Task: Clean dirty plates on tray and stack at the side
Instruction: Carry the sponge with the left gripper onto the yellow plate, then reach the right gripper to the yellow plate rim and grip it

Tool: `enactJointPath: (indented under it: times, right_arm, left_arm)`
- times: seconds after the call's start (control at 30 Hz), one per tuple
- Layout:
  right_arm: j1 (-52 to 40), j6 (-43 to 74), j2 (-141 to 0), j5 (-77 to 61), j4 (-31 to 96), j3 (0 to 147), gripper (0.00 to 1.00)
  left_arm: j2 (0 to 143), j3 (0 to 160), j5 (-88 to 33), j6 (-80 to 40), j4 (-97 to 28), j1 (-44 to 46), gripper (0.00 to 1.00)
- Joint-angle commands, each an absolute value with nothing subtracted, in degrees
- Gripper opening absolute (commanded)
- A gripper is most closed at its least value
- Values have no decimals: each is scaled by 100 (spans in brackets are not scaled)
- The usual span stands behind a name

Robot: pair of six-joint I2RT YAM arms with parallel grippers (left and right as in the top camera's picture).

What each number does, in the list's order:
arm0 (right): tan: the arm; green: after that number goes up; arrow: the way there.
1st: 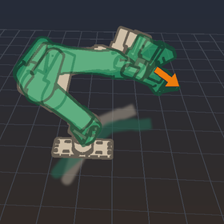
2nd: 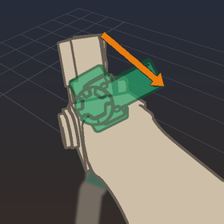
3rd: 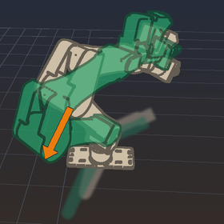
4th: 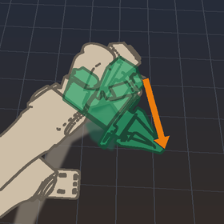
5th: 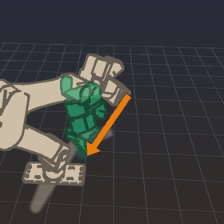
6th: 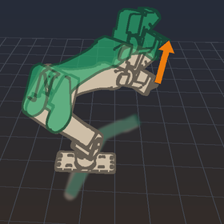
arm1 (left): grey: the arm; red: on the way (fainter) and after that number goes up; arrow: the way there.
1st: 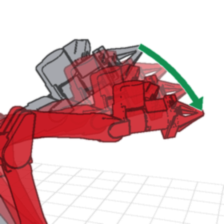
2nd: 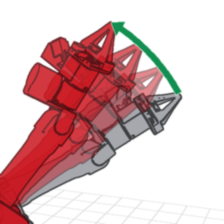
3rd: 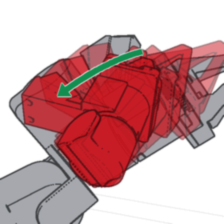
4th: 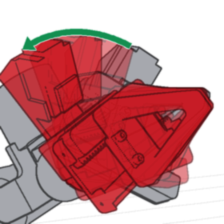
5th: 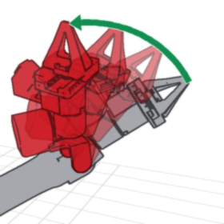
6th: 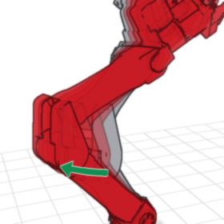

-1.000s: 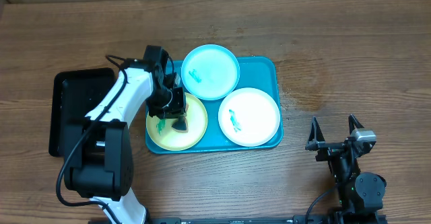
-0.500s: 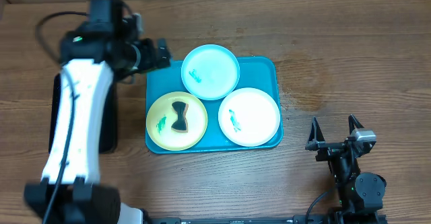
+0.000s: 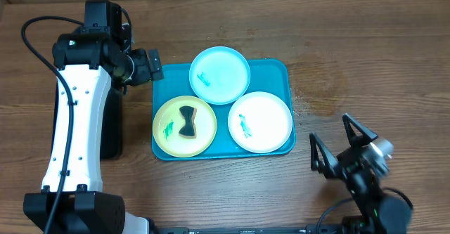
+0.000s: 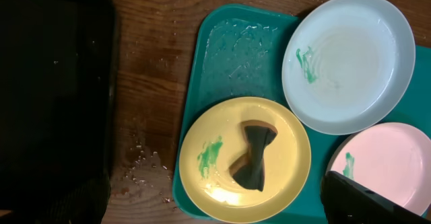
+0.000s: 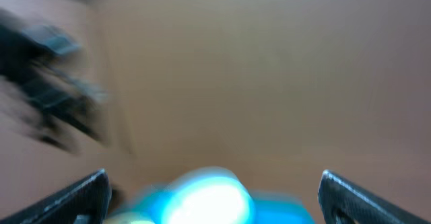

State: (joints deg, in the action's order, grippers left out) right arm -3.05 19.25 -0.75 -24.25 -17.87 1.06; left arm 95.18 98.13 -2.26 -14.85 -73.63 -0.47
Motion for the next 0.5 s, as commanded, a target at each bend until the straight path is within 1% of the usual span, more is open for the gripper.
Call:
enactJointPath:
  times: [0.0, 0.07, 0.1, 0.13, 0.2, 0.23, 0.37, 0.43, 0.47]
  right_arm:
    - [-331, 3028, -19, -3548, -3356, 47, 100]
    - [-331, 3022, -19, -3199, -4768, 91, 100]
    - [-322, 3020, -19, -2823, -5245, 211, 100]
    - [-318, 2989, -19, -2534, -5360, 392, 100]
    - [-318, 2611, -67, -2320, -4823, 1028, 100]
    - [-320, 2281, -148, -2320, -4125, 1498, 100]
    - [-320, 613, -1219, -2274, 95, 4056, 100]
    - [-320, 207, -2174, -2193, 2123, 5476, 100]
    - [-320, 213, -2611, -2263, 2751, 6045, 100]
  left_arm:
    - [9559, 9830, -148, -1481, -7358, -36, 100]
    - [9559, 9830, -150, -1483, -7384, -36, 100]
    - [9559, 9830, -150, -1483, -7393, -36, 100]
    - [9559, 9830, -152, -1483, -7395, -36, 100]
    - [9559, 9830, -255, -1483, -7397, -36, 99]
    - [9559, 9830, -362, -1483, -7395, -36, 100]
    - [9559, 9830, -545, -1481, -7393, -36, 100]
    - [9559, 9830, -543, -1481, -7393, -36, 100]
    - [9559, 9830, -543, -1483, -7395, -36, 100]
